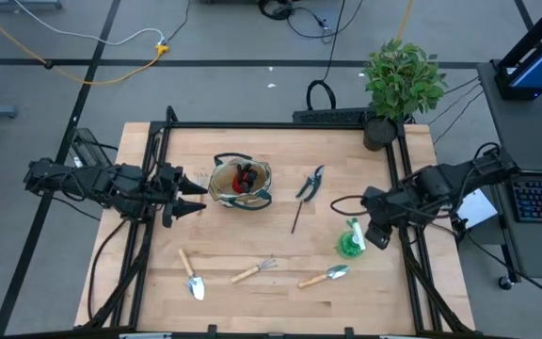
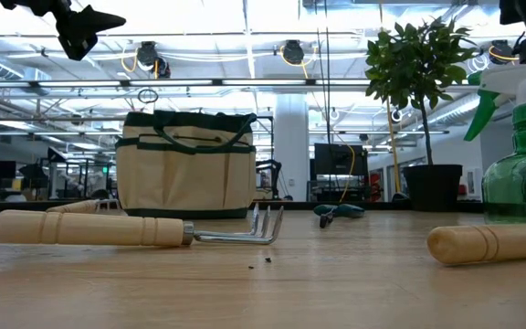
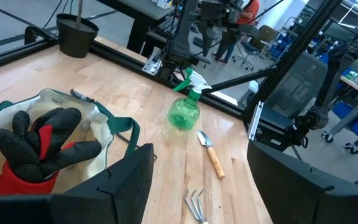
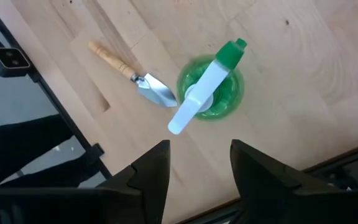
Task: Pick & Place Garden tools in Gardening bag
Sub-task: Put the green spray bottle into the gardening bag
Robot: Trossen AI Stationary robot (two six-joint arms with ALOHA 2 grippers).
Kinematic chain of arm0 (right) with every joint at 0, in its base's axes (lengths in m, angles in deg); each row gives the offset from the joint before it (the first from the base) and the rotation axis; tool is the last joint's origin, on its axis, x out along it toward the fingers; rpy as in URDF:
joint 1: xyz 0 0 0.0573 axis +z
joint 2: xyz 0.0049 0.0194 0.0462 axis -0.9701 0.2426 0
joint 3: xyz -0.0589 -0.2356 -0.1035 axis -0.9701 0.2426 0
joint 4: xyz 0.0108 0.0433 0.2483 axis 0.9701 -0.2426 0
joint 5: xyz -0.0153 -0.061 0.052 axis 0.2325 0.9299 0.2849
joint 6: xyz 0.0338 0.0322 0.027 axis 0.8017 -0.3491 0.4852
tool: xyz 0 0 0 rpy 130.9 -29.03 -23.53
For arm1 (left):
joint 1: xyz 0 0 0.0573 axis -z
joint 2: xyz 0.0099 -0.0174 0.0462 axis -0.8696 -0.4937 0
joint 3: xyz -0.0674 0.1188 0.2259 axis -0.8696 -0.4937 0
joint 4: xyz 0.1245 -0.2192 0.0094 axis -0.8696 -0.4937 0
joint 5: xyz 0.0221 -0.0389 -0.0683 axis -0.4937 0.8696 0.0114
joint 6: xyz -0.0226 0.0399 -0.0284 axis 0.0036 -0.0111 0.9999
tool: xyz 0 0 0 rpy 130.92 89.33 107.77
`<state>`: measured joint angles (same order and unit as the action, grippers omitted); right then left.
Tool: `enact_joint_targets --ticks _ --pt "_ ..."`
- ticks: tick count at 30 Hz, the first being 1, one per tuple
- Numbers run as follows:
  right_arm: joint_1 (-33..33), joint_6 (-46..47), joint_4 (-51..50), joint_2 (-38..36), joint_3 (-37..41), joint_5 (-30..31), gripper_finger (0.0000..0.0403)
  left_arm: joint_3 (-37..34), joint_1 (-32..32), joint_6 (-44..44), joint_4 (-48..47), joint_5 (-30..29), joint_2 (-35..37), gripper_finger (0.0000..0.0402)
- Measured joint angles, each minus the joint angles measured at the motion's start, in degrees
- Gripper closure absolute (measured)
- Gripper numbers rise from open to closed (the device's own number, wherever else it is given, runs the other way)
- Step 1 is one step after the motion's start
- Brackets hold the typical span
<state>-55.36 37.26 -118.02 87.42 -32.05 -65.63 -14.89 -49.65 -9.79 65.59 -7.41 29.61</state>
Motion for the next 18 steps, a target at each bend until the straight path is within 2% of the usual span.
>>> enact_joint_targets --ticks 5,11,18 --pt "0.02 -0.23 0.07 -0.04 0.00 0.18 0.0223 0.00 -0.02 -0.39 -0.02 0.00 0.00 0.0135" --pt "0.02 -1.10 0.11 -0.04 0.00 0.40 0.0159 0.00 -0.02 -0.75 -0.05 0.00 0.00 0.0135" --pt "0.00 0.17 2.94 -0.04 0.02 8.19 0.0074 0.00 -0.01 -1.50 -0.04 -0.02 -0.01 0.0135"
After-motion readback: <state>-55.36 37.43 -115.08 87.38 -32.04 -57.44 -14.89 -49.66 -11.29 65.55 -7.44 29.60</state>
